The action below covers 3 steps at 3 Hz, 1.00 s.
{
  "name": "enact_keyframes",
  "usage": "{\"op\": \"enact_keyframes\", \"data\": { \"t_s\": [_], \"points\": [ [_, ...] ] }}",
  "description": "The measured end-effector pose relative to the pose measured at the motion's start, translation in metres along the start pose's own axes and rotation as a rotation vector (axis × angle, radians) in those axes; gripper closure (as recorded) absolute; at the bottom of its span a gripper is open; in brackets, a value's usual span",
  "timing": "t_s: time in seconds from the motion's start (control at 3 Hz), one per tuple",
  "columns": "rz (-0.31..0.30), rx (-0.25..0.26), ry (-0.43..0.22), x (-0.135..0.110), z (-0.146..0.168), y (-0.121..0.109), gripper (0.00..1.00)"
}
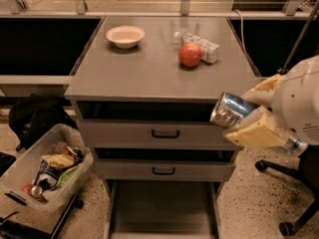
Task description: Place redbull can into bottom drawer
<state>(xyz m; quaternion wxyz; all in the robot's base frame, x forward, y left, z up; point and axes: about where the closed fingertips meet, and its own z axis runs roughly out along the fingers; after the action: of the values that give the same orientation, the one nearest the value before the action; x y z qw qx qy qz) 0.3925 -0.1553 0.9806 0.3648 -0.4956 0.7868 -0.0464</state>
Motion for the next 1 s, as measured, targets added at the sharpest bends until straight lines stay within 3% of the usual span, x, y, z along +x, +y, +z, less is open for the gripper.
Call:
{"op": "enact_keyframes", "data": {
  "t_s": [0.33,0.67,1.0],
  "points": [
    [-0.041,0.003,0.012,0.0,0.0,0.013,1.0],
    [0.064,0.0,0.019,0.052,0.016,0.028,1.0],
    [0.249,-0.052,0.037,0.128,0.053,0.056,1.0]
  ]
}}
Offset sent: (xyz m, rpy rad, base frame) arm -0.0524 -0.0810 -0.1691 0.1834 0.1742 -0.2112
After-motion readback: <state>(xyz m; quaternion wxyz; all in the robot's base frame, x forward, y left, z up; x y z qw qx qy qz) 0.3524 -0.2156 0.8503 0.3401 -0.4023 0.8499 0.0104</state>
